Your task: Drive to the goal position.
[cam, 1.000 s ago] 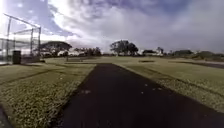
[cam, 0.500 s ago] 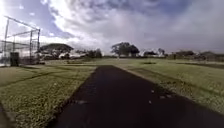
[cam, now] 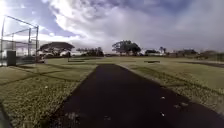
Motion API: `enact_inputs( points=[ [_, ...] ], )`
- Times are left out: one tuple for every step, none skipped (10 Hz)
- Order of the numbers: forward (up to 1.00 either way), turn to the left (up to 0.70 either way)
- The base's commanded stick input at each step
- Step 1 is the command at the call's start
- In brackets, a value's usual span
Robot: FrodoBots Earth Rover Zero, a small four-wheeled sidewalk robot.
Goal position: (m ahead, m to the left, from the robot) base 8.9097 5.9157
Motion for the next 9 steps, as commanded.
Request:
enact_inputs(
  points=[
    [0.7,0.0],
    [0.7,0.0],
    [0.7,0.0],
    [0.7,0.0],
    [0.7,0.0],
    [0.7,0.0],
    [0.7,0.0],
    [0.7,0.0],
    [0.7,0.0]
  ],
)
